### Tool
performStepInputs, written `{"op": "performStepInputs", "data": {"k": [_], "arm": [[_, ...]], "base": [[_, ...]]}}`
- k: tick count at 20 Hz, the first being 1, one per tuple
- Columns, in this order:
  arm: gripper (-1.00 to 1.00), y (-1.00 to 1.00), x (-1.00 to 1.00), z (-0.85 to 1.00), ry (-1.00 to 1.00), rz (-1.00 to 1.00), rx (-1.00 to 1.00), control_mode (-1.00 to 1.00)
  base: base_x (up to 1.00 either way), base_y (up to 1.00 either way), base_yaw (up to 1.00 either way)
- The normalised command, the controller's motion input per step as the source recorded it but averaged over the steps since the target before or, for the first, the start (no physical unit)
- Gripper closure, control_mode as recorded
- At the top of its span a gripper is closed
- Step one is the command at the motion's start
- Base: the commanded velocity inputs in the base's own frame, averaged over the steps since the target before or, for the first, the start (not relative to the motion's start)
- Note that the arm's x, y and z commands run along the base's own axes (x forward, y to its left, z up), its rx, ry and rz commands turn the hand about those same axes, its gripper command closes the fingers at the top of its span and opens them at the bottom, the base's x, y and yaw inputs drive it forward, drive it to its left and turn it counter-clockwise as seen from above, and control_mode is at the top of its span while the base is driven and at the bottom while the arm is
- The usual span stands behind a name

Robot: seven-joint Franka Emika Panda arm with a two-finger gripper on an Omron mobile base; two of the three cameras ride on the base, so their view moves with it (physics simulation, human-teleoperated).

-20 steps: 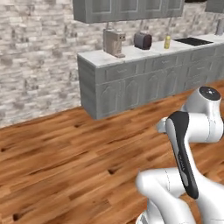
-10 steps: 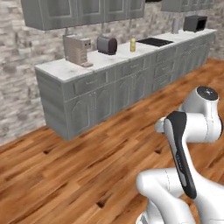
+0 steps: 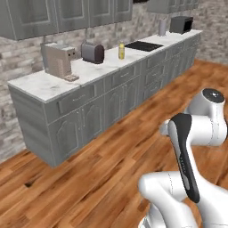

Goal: Place the drinks on the dining counter in a tight cluster.

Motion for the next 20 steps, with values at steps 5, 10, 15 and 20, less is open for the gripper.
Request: {"op": "performStepInputs", "data": {"k": [5,10,15,20], "arm": [[-1.00,0.00,0.00,0.00,0.00,0.00,0.00,1.00],[-1.00,0.00,0.00,0.00,0.00,0.00,0.00,1.00],[-1.00,0.00,0.00,0.00,0.00,0.00,0.00,1.00],[-1.00,0.00,0.00,0.00,0.00,0.00,0.00,1.00]], "base": [[1.00,-0.66,0.16],[1.00,-0.97,0.28],[1.00,-1.00,0.32],[1.00,-1.00,0.37]]}}
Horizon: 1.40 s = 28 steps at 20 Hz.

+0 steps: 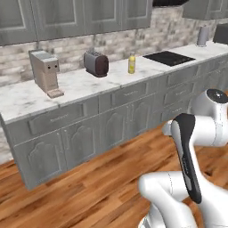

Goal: Place the drinks on the dining counter in a tight cluster.

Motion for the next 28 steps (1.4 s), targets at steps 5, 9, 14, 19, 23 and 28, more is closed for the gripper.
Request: {"op": "performStepInputs", "data": {"k": [5,9,14,19,23,28], "arm": [[-1.00,0.00,0.00,0.00,0.00,0.00,0.00,1.00],[-1.00,0.00,0.00,0.00,0.00,0.00,0.00,1.00],[-1.00,0.00,0.00,0.00,0.00,0.00,0.00,1.00],[-1.00,0.00,0.00,0.00,0.00,0.00,0.00,1.00],[-1.00,0.00,0.00,0.00,0.00,0.00,0.00,1.00],[-1.00,0.00,0.00,0.00,0.00,0.00,0.00,1.00]], "base": [[1.00,-0.95,0.40],[1.00,-0.93,0.40],[1.00,-0.90,0.41],[1.00,-0.89,0.41],[1.00,-0.99,0.38],[0.92,-0.90,0.16]]}}
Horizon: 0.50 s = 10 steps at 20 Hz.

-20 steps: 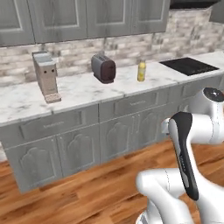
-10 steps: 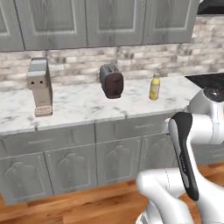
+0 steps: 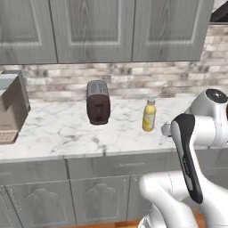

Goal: Place the drinks on the dining counter in a tight cluster.

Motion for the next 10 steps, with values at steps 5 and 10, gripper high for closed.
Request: {"op": "performStepInputs", "data": {"k": [5,10], "arm": [[-1.00,0.00,0.00,0.00,0.00,0.00,0.00,1.00],[-1.00,0.00,0.00,0.00,0.00,0.00,0.00,1.00]], "base": [[0.59,-0.27,0.00],[0.89,0.25,-0.11]]}}
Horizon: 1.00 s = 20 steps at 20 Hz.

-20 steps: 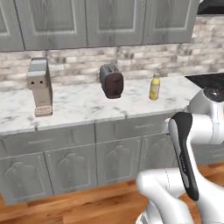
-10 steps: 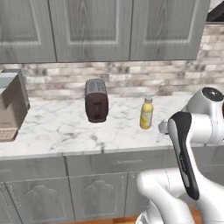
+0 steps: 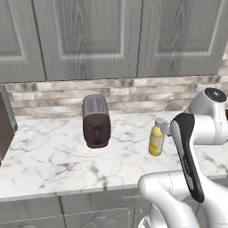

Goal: Place the drinks on the dining counter in a tight cluster.

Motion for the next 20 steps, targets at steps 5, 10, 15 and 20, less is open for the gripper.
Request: {"op": "performStepInputs", "data": {"k": [5,10,15,20], "arm": [[-1.00,0.00,0.00,0.00,0.00,0.00,0.00,1.00],[-1.00,0.00,0.00,0.00,0.00,0.00,0.00,1.00],[-1.00,0.00,0.00,0.00,0.00,0.00,0.00,1.00],[-1.00,0.00,0.09,0.00,0.00,0.00,0.00,-1.00]], "base": [[0.93,0.40,-0.20],[0.14,0.06,-0.02],[0.00,0.00,0.00],[0.03,0.00,0.00]]}}
